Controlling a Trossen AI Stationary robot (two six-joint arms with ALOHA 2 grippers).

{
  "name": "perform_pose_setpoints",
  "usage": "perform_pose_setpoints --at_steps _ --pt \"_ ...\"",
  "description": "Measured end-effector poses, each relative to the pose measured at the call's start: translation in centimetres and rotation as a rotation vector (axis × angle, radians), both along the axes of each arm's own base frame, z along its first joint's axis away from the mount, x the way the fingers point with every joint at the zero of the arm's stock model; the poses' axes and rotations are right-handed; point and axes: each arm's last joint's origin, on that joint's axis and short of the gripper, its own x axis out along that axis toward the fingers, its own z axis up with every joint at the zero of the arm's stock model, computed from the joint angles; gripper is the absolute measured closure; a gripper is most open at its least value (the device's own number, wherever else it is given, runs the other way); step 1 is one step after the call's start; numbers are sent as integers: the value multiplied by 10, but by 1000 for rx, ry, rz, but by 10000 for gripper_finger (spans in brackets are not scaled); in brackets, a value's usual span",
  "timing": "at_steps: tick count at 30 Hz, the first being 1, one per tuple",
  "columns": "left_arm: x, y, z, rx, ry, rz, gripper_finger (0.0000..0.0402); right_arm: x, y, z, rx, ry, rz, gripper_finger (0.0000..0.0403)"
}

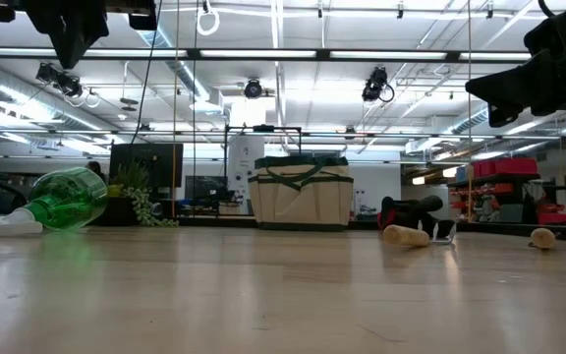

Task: Pick & Place Garden tools in Gardening bag
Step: Put the green spray bottle into the white gardening bag

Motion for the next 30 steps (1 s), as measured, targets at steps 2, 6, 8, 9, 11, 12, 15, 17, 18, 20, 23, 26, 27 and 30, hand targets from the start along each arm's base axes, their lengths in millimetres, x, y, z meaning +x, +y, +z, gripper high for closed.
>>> perform_pose_setpoints --at_steps 2,6,8,9,11,12,15,17,18,20,23,26,27,30 --pt "3 -3 -3 23 16 -12 388 0 0 0 0 0 0 380" --pt "7 -10 -8 33 45 -43 379 0 0 0 0 0 0 380" --pt "9 -13 -10 33 56 -50 377 0 0 0 0 0 0 380" --pt "10 -14 -11 27 64 -39 377 0 0 0 0 0 0 380" --pt "12 -16 -13 -2 81 20 378 0 0 0 0 0 0 380" --pt "13 -17 -13 -26 91 49 378 0 0 0 0 0 0 380" --pt "14 -19 -15 -81 120 76 380 0 0 0 0 0 0 380" --pt "13 -19 -14 -99 121 64 380 0 0 0 0 0 0 380" --pt "13 -19 -14 -99 119 56 379 0 0 0 0 0 0 380" --pt "13 -19 -14 -91 116 47 376 0 0 0 0 0 0 380" --pt "13 -19 -14 -84 122 38 363 0 0 0 0 0 0 380" --pt "12 -19 -15 -69 123 20 341 0 0 0 0 0 0 380" --pt "12 -18 -15 -59 123 19 331 0 0 0 0 0 0 380" --pt "12 -18 -15 -36 120 22 296 0 0 0 0 0 0 380"
